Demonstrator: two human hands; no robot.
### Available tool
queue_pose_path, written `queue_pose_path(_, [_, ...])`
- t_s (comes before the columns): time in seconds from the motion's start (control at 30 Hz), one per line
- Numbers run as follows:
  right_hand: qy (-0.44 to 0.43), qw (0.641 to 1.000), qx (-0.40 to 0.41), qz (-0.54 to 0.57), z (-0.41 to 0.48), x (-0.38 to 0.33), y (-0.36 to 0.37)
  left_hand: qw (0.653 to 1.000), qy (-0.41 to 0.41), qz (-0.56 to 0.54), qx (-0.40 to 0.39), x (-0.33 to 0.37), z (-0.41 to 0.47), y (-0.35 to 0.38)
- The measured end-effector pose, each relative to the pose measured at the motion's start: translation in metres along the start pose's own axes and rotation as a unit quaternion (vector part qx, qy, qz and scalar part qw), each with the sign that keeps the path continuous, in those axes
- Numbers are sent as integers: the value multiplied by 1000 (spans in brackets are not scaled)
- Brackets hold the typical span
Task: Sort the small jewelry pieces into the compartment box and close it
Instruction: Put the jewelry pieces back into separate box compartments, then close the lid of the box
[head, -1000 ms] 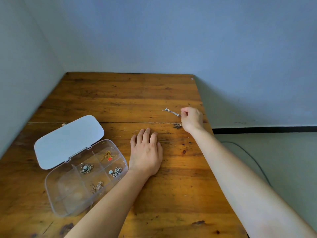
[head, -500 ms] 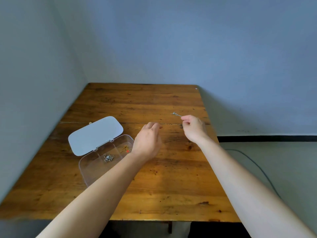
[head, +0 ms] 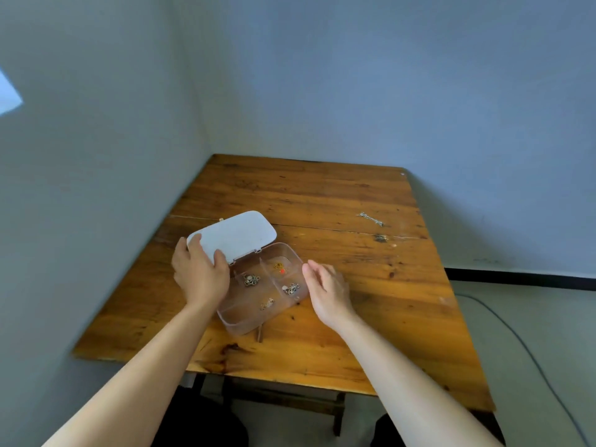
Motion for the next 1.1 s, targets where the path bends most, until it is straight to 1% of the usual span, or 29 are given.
queue_pose_path(0.07, [-28, 997, 36, -64, -7, -3, 4, 993, -71, -89, -8, -19, 8, -1])
queue_pose_path(0.1, [-34, 995, 50, -83, -8, -4, 3, 985, -102, -139, -18, -26, 11, 2])
queue_pose_path(0.17, [-41, 992, 54, -109, -9, -4, 5, 963, -149, -221, -31, -34, 16, 8])
queue_pose_path(0.2, [-51, 991, 44, -117, -9, -5, 7, 956, -159, -244, -30, -35, 19, 10])
queue_pose_path(0.27, [-74, 991, 14, -110, -12, -7, 13, 949, -171, -265, -14, -36, 23, 9])
queue_pose_path(0.33, [-79, 991, -2, -110, -14, -8, 15, 943, -184, -277, 9, -37, 25, 5])
queue_pose_path(0.47, [-80, 986, 13, -147, -15, -10, 14, 939, -187, -283, 47, -32, 27, -6])
queue_pose_path(0.57, [-72, 987, 19, -146, -14, -10, 15, 950, -148, -264, 77, -22, 26, -22])
queue_pose_path(0.7, [-40, 990, 16, -138, -10, -4, 17, 963, -47, -247, 95, -6, 10, -39])
queue_pose_path(0.77, [-37, 989, 26, -140, -11, -2, 16, 969, 2, -226, 96, -1, -5, -45])
queue_pose_path(1.0, [-35, 990, 36, -129, -12, -4, 12, 974, 135, -166, 71, -3, -61, -47])
queue_pose_path(1.1, [-41, 991, 37, -124, -13, -4, 12, 971, 216, -94, 33, -7, -81, -39])
Point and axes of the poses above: each hand's wrist, its own z-axis towards the middle knuckle, its own y-axis out of the palm, x = y × z, the point moved 8 cm from there along z, towards the middle knuckle, and after that the axes turned 8 degrees about -x, right-handed, at the moved point
